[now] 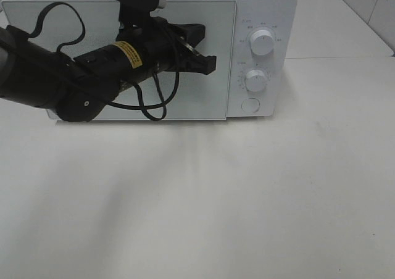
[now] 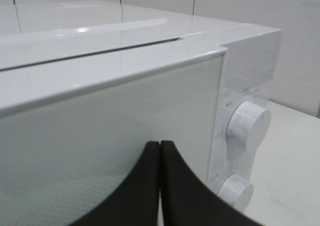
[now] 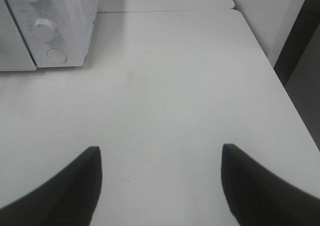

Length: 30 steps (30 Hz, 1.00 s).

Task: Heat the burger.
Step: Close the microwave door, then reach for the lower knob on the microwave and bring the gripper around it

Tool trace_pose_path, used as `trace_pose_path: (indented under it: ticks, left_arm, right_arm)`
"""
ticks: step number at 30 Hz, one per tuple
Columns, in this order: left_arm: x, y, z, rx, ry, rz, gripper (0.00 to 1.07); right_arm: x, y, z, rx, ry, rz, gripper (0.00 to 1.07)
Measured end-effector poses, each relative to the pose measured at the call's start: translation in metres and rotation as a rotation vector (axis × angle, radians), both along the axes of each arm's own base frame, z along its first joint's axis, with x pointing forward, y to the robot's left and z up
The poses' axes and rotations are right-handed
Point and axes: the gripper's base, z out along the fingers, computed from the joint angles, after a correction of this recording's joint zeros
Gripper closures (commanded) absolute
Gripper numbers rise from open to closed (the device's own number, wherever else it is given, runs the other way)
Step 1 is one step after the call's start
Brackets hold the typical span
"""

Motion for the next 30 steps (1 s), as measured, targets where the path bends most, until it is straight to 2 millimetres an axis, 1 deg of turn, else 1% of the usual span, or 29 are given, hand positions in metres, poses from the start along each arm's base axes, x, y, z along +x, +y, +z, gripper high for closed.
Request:
trace_pose_path:
  ticks: [1, 3, 10, 15, 18, 20, 21, 22, 23, 24, 25, 26, 27, 28, 29, 30]
  left_arm:
    - [0.000, 0.000, 0.000, 0.000, 0.000, 0.000, 1.07]
    - [0.008, -0.006, 0.001, -0.013, -0.017, 0.001, 1.07]
    - [0.010, -0.010, 0.000, -0.008, -0.028, -0.012, 1.07]
    - [0.008, -0.011, 0.005, 0.010, -0.026, -0.029, 1.07]
    - [0.004, -0.008, 0.010, 0.023, -0.013, -0.027, 1.07]
    - [-0.006, -0.004, 0.013, 0.033, 0.005, -0.030, 1.07]
    - [-0.006, -0.004, 0.013, 0.033, 0.005, -0.030, 1.07]
    - [-0.011, -0.003, 0.013, 0.043, 0.020, -0.032, 1.05]
    - [-0.021, -0.002, 0.011, 0.081, 0.060, -0.041, 0.94]
    - [-0.021, -0.002, 0.011, 0.081, 0.060, -0.041, 0.94]
    - [-0.026, -0.002, 0.010, 0.108, 0.087, -0.045, 0.85]
    - [-0.026, -0.002, 0.010, 0.108, 0.087, -0.045, 0.85]
    - [-0.036, -0.003, 0.008, 0.165, 0.140, -0.053, 0.58]
    - [-0.044, -0.003, 0.006, 0.233, 0.203, -0.054, 0.44]
    - [-0.044, -0.003, 0.006, 0.233, 0.203, -0.054, 0.44]
    - [-0.047, -0.002, 0.005, 0.271, 0.238, -0.053, 0.21]
  right_arm:
    - [0.000, 0.000, 0.000, 0.000, 0.000, 0.000, 0.41]
    - [0.000, 0.000, 0.000, 0.000, 0.000, 0.000, 0.41]
    - [0.000, 0.000, 0.000, 0.000, 0.000, 0.000, 0.41]
    - [0.000, 0.000, 0.000, 0.000, 0.000, 0.000, 0.41]
    - [0.000, 0.000, 0.000, 0.000, 0.000, 0.000, 0.41]
    - [0.000, 0.000, 0.000, 0.000, 0.000, 0.000, 0.41]
    - [0.000, 0.000, 0.000, 0.000, 0.000, 0.000, 0.41]
    - [0.000, 0.000, 0.000, 0.000, 0.000, 0.000, 0.41]
    - [0.000, 0.000, 0.000, 0.000, 0.000, 0.000, 0.41]
    - [0.000, 0.000, 0.000, 0.000, 0.000, 0.000, 0.41]
    - [0.000, 0.000, 0.000, 0.000, 0.000, 0.000, 0.41]
    - [0.000, 0.000, 0.000, 0.000, 0.000, 0.000, 0.41]
    - [0.000, 0.000, 0.000, 0.000, 0.000, 0.000, 0.41]
    - [0.000, 0.000, 0.000, 0.000, 0.000, 0.000, 0.41]
    - [0.000, 0.000, 0.000, 0.000, 0.000, 0.000, 0.41]
    - [0.000, 0.000, 0.000, 0.000, 0.000, 0.000, 0.41]
